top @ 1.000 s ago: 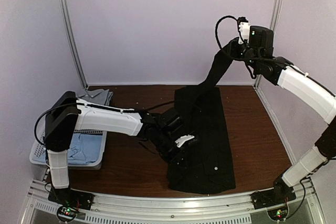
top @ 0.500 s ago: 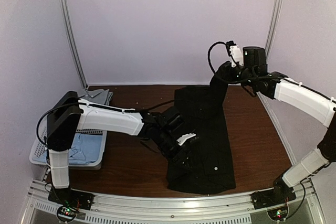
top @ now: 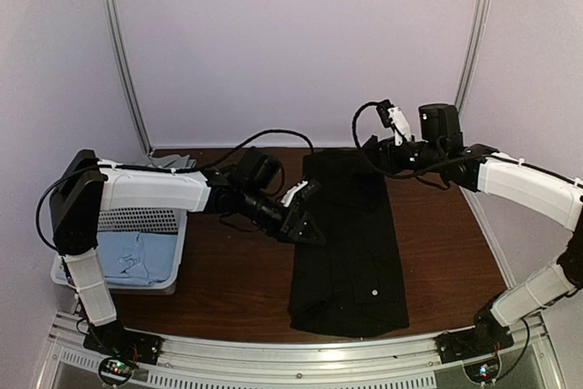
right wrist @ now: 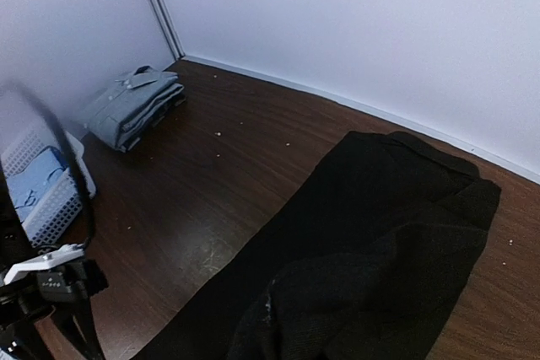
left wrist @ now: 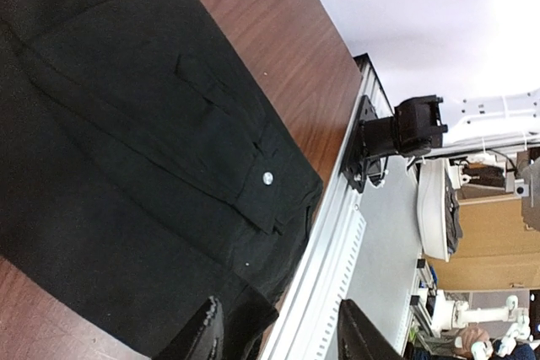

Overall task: Fold and stack the long sleeve shirts
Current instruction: Fold the corner of the shirt on the 1/3-folded shirt, then fold the sleeve of the rectangle-folded shirt.

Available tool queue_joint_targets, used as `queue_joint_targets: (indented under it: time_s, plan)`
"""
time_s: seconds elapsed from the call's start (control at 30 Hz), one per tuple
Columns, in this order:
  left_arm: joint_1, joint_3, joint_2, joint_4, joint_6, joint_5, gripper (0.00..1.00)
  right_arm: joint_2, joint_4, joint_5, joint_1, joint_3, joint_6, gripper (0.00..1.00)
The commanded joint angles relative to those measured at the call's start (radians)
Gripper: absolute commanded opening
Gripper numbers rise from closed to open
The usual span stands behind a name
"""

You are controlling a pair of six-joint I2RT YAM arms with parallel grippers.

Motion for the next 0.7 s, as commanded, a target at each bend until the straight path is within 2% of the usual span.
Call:
queue_joint_targets:
  time_s: [0.0, 0.17, 0.43, 0.53, 0.67]
  plan:
    - [0.017, -0.029, -0.018, 0.053, -0.023, -0.027, 0.47, -0.030, 0.001, -0.129, 0.050, -0.031, 0.047, 0.00]
    - [-0.009, -0.104, 0.007, 0.082, -0.028, 0.012, 0.38, -0.025, -0.019, -0.139, 0.090, -0.057, 0.080, 0.00]
    - [-0.123, -0.158, 0.132, 0.164, -0.066, 0.114, 0.23, 0.002, -0.058, -0.163, 0.122, -0.046, 0.107, 0.00]
    - [-0.135, -0.180, 0.158, 0.240, -0.105, 0.131, 0.22, 0.006, -0.083, -0.166, 0.135, -0.052, 0.101, 0.00]
    - [-0.137, -0.169, 0.162, 0.250, -0.107, 0.128, 0.22, 0.014, -0.113, -0.167, 0.154, -0.068, 0.095, 0.00]
